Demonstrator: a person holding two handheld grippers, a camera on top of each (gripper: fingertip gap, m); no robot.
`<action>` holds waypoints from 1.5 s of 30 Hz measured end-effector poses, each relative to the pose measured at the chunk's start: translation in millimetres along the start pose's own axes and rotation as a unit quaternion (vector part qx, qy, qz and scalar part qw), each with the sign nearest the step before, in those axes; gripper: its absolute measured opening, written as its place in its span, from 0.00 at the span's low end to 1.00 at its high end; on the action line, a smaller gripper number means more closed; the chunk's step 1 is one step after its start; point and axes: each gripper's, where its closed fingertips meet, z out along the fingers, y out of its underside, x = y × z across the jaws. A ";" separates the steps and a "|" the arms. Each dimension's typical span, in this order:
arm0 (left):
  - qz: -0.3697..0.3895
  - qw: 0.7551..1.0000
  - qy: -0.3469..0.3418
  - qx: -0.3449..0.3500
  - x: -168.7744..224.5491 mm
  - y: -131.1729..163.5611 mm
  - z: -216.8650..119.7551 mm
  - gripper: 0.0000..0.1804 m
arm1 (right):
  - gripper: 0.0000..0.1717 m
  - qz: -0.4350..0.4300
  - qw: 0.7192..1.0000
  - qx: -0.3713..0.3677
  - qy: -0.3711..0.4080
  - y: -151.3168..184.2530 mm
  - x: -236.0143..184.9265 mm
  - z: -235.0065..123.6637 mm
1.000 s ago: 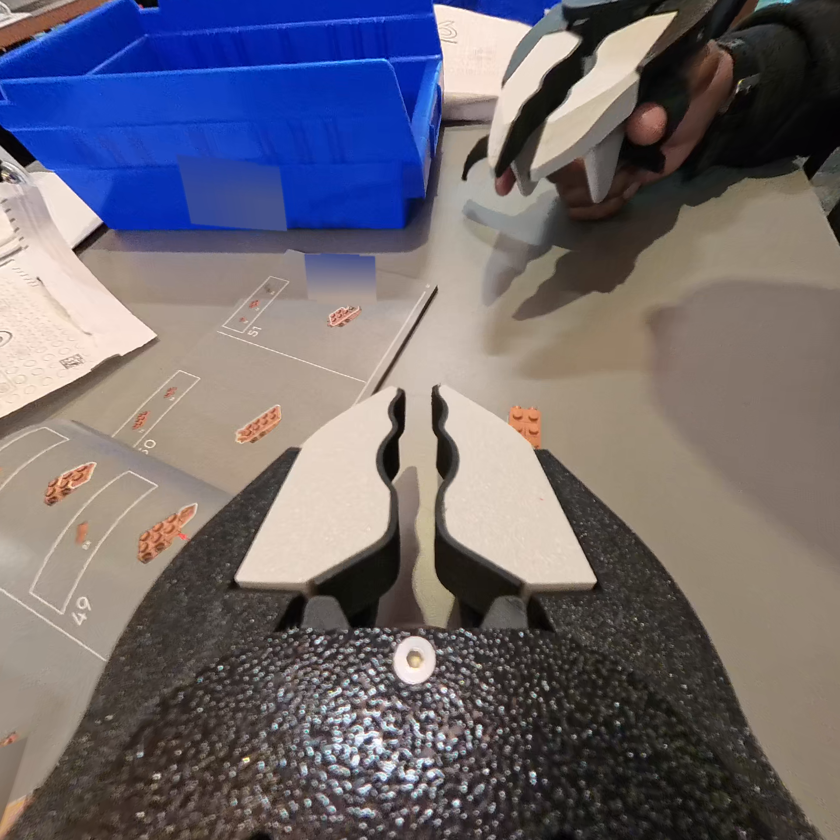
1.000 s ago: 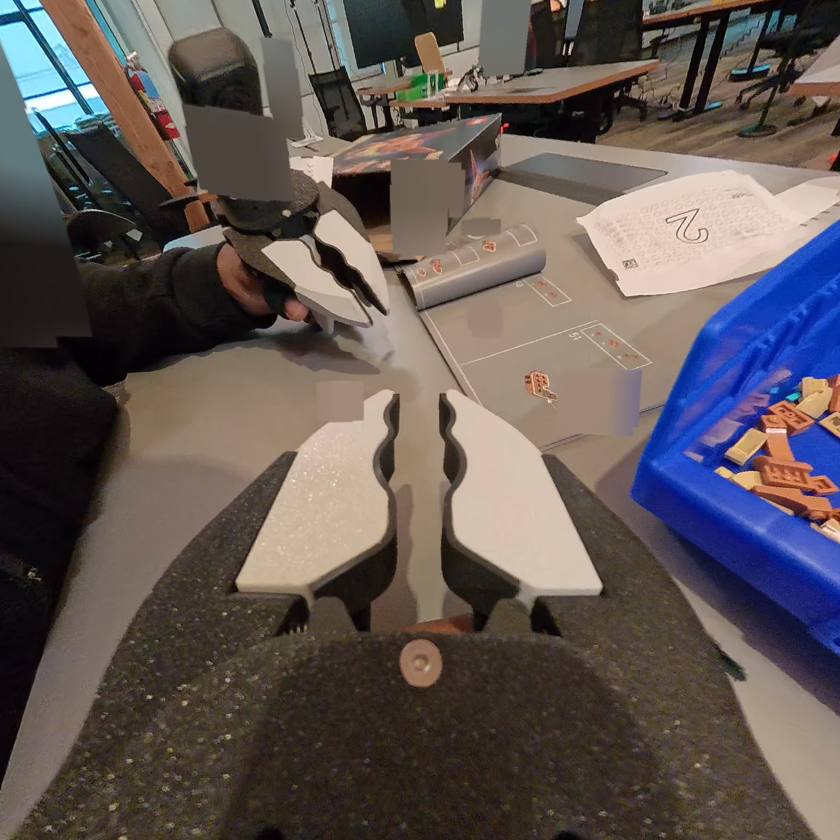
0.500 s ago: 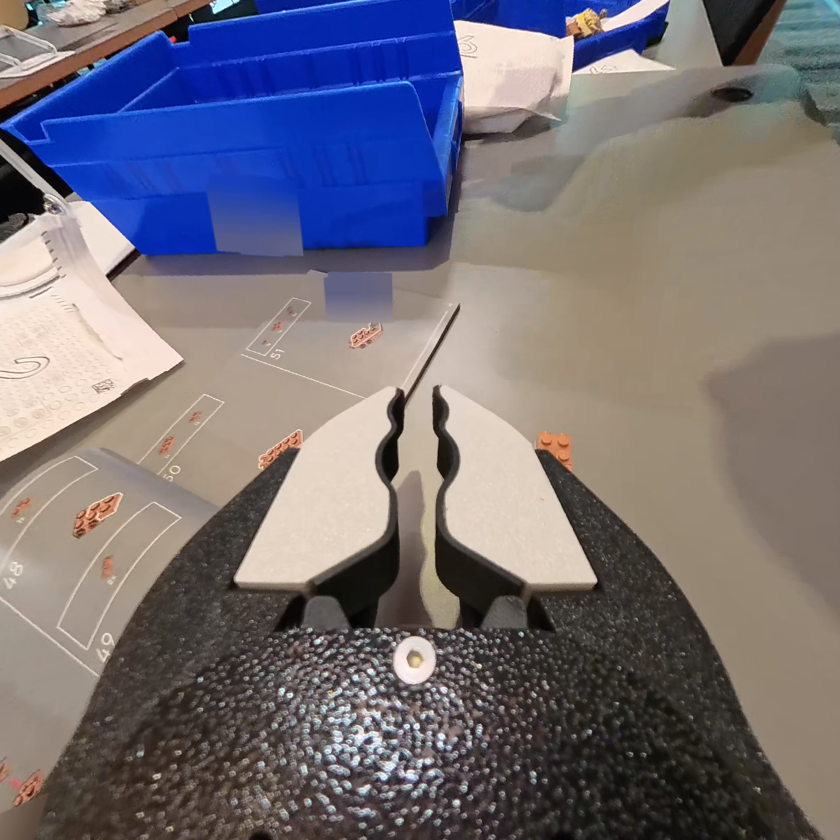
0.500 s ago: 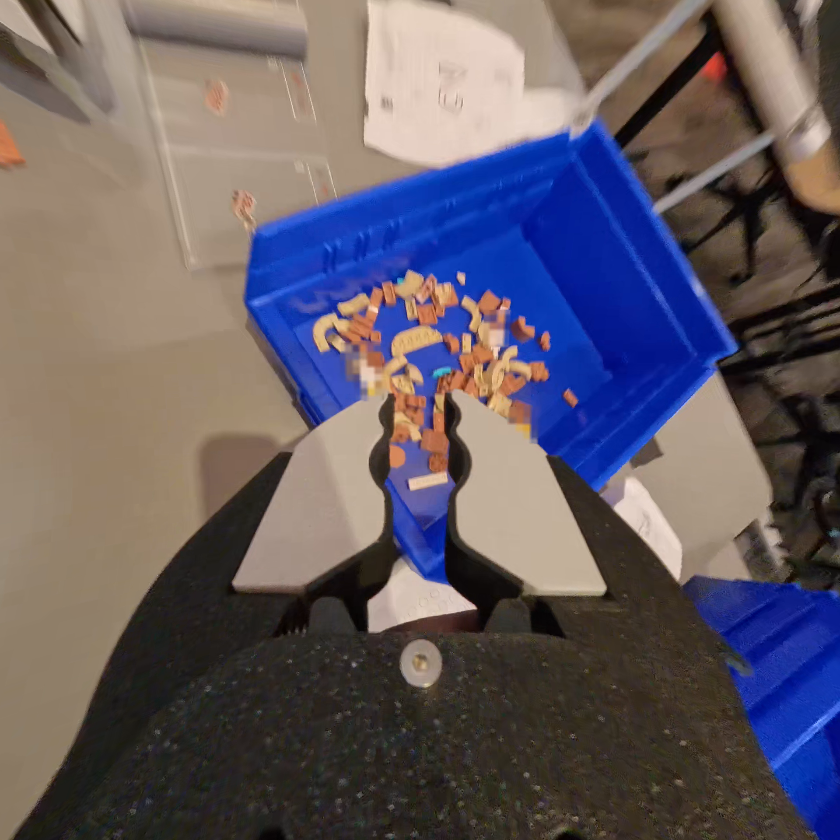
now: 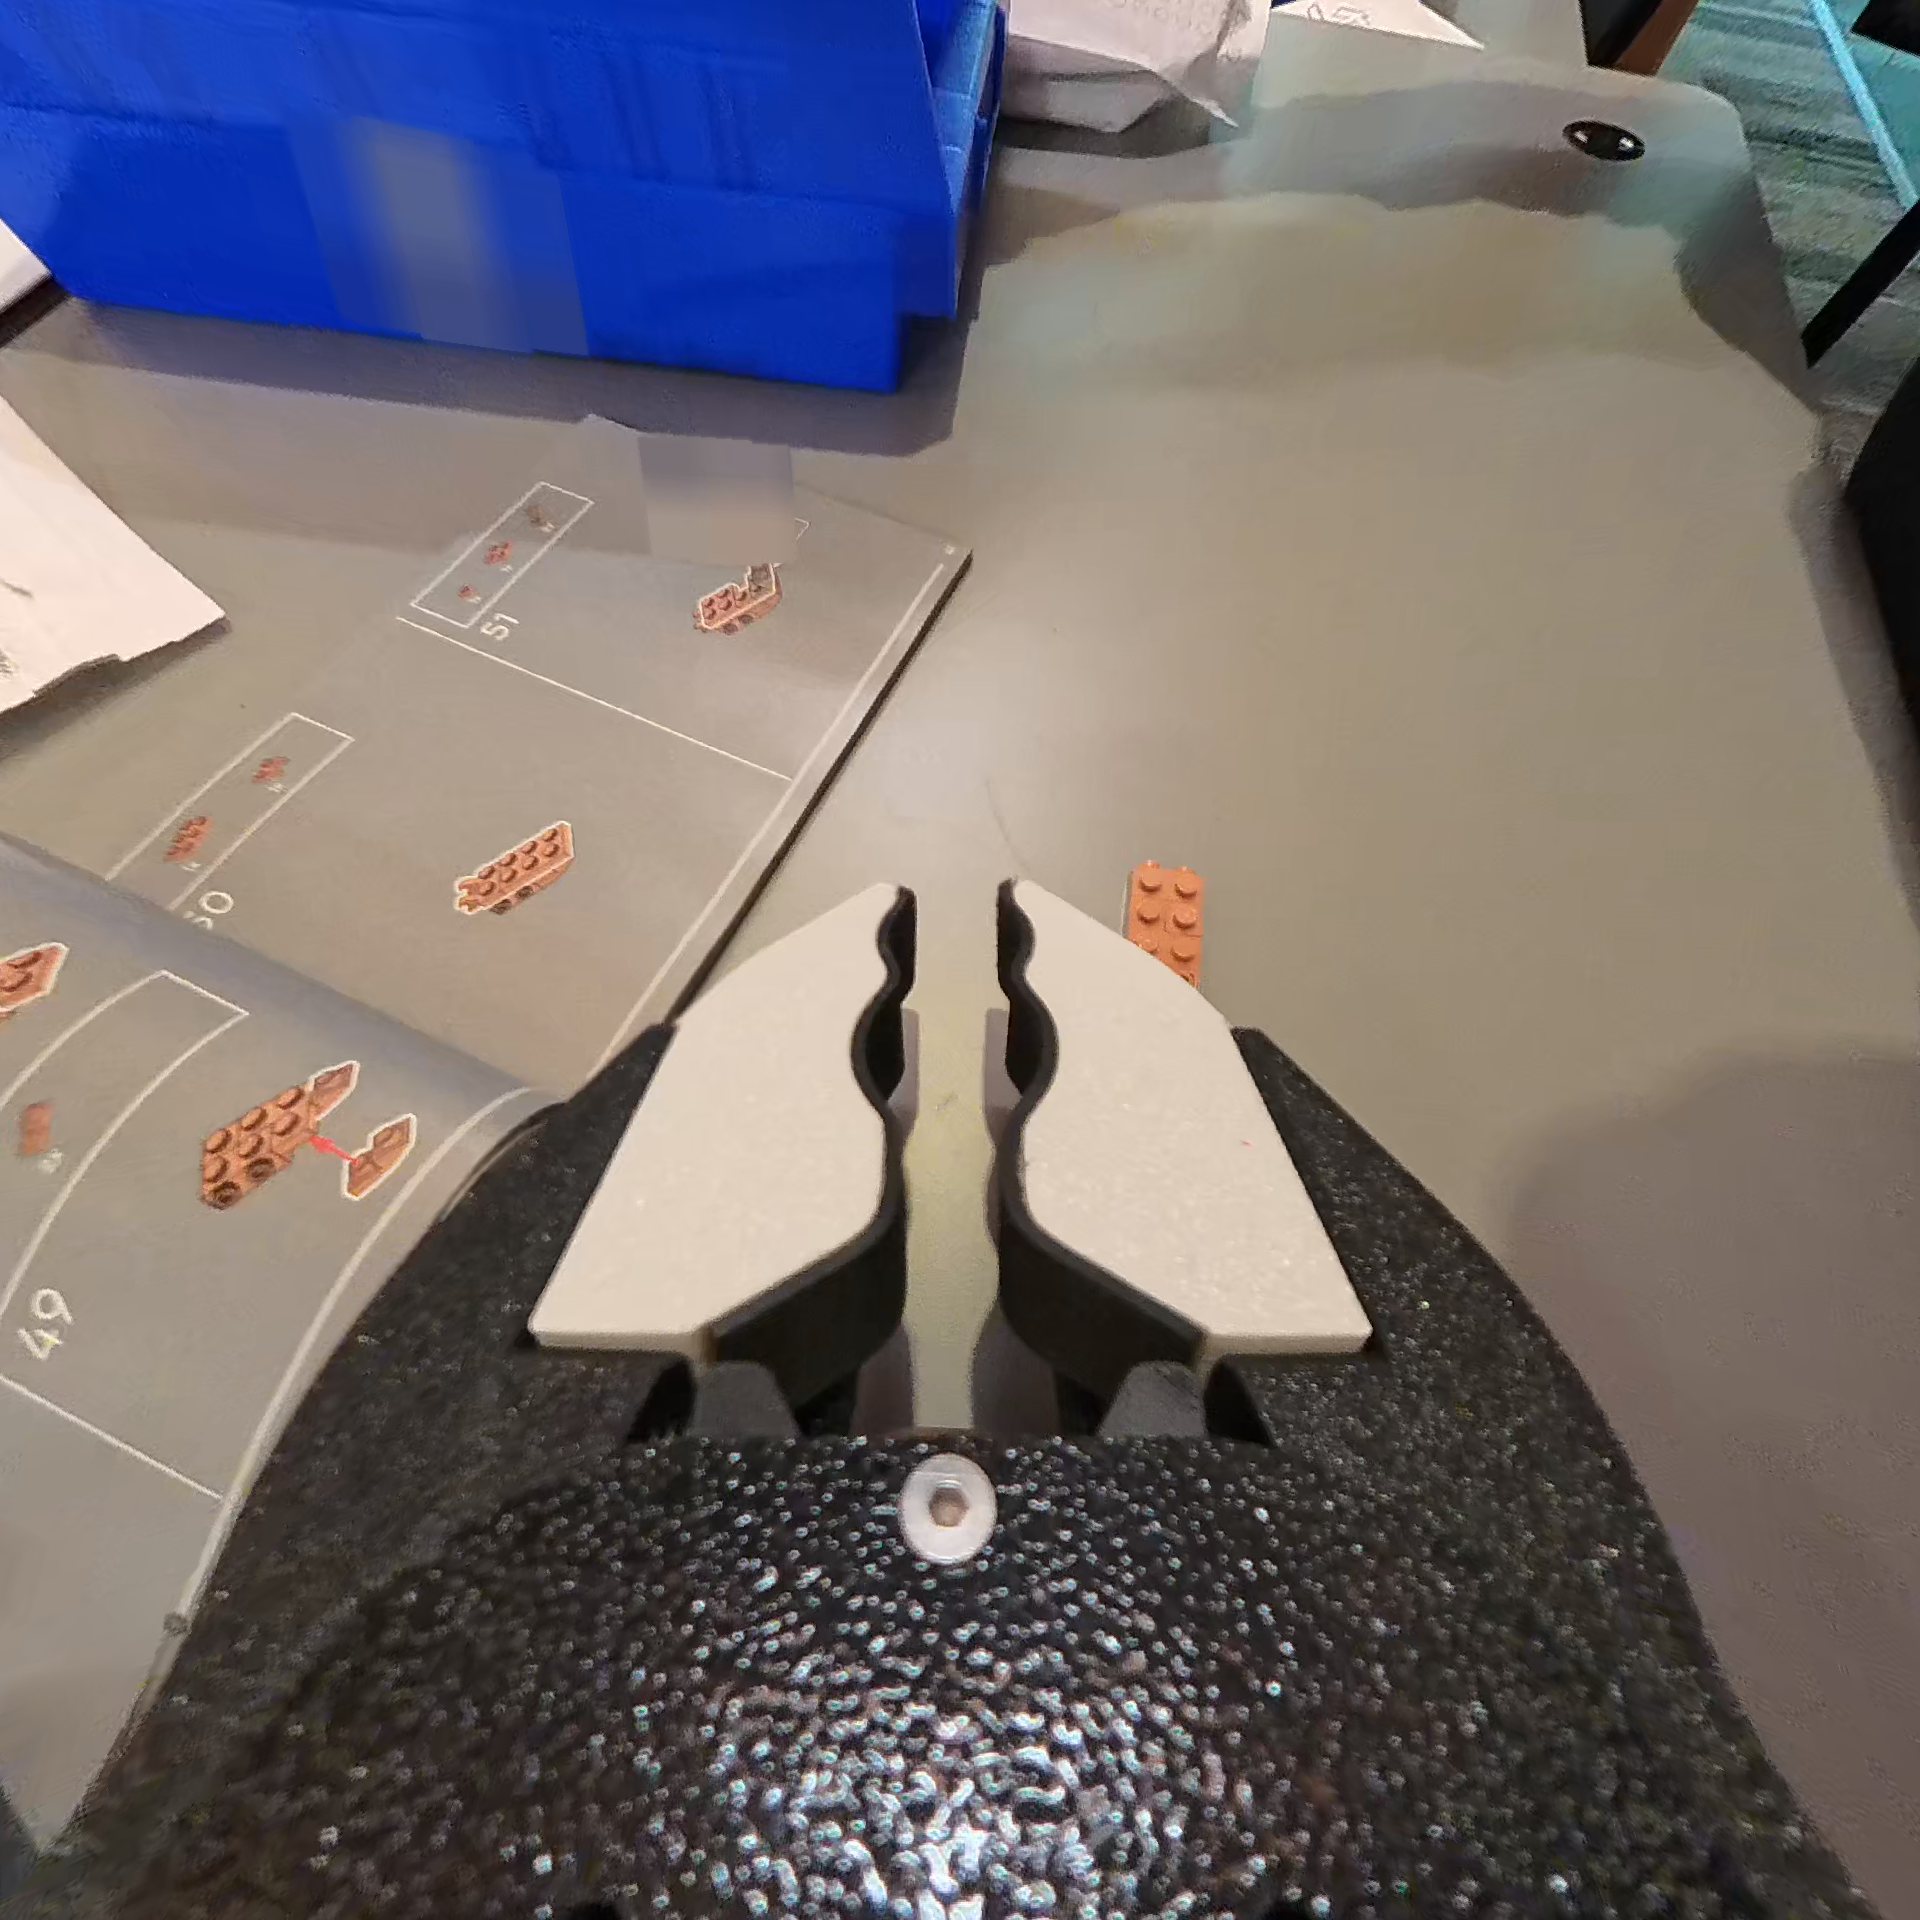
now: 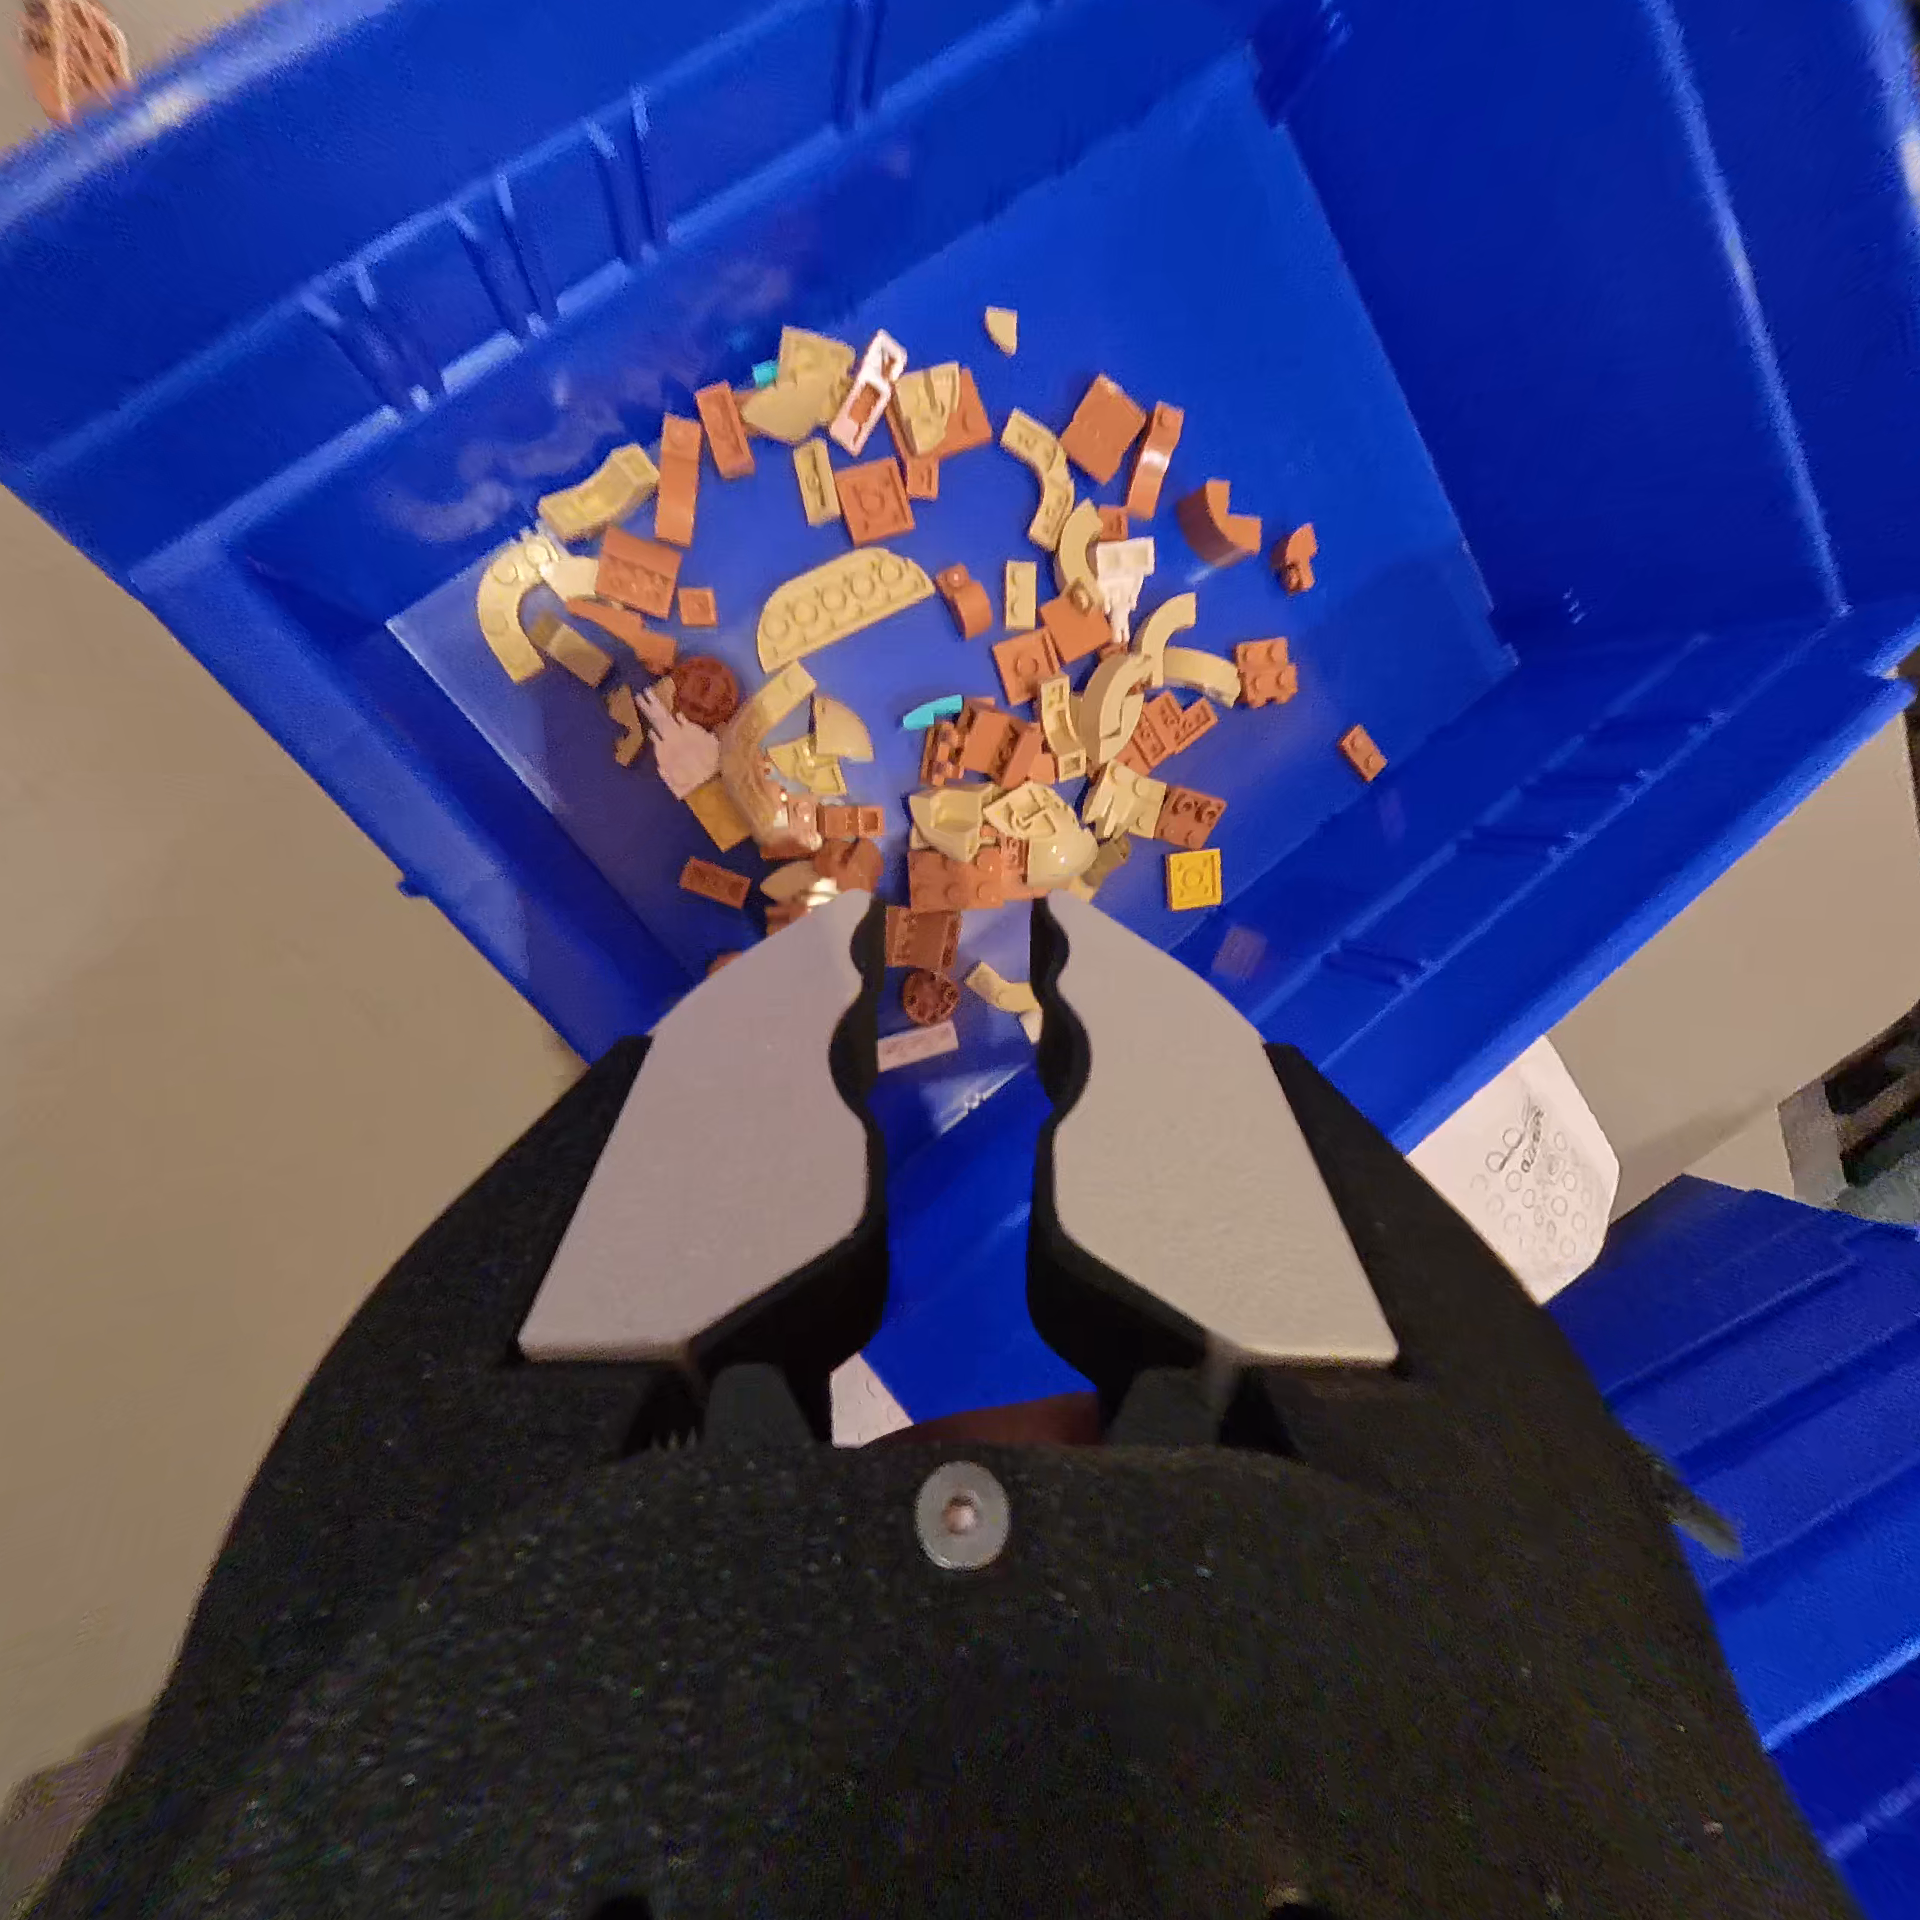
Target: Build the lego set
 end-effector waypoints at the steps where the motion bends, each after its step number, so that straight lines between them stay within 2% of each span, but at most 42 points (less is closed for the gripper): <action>1: 0.000 1.000 0.001 -0.001 0.9 0.4 -0.1 0.08 | 0.16 -0.005 1.000 -0.014 -0.001 3.6 0.7 1.1; 8: 0.010 1.000 -0.003 -0.016 5.1 4.0 3.0 0.08 | 0.18 -0.102 0.988 -0.111 -0.040 26.1 3.6 10.5; 13: 0.015 0.999 -0.008 -0.029 4.8 6.7 6.2 0.08 | 0.18 -0.134 0.972 -0.185 -0.060 39.8 8.8 35.2; 17: 0.017 0.999 -0.009 -0.031 4.8 7.3 6.6 0.08 | 0.18 -0.144 0.966 -0.208 -0.058 38.0 9.8 47.1; 30: 0.039 0.998 -0.011 -0.047 10.5 11.5 9.1 0.08 | 0.17 -0.100 0.956 -0.260 -0.090 38.1 -3.8 61.7; 38: 0.040 0.998 -0.011 -0.049 10.9 11.7 9.4 0.08 | 0.18 -0.079 0.958 -0.259 -0.095 35.4 -2.9 63.4; 45: 0.043 0.998 -0.013 -0.052 11.1 12.4 10.0 0.08 | 0.17 -0.034 0.962 -0.236 -0.133 27.4 -9.2 61.8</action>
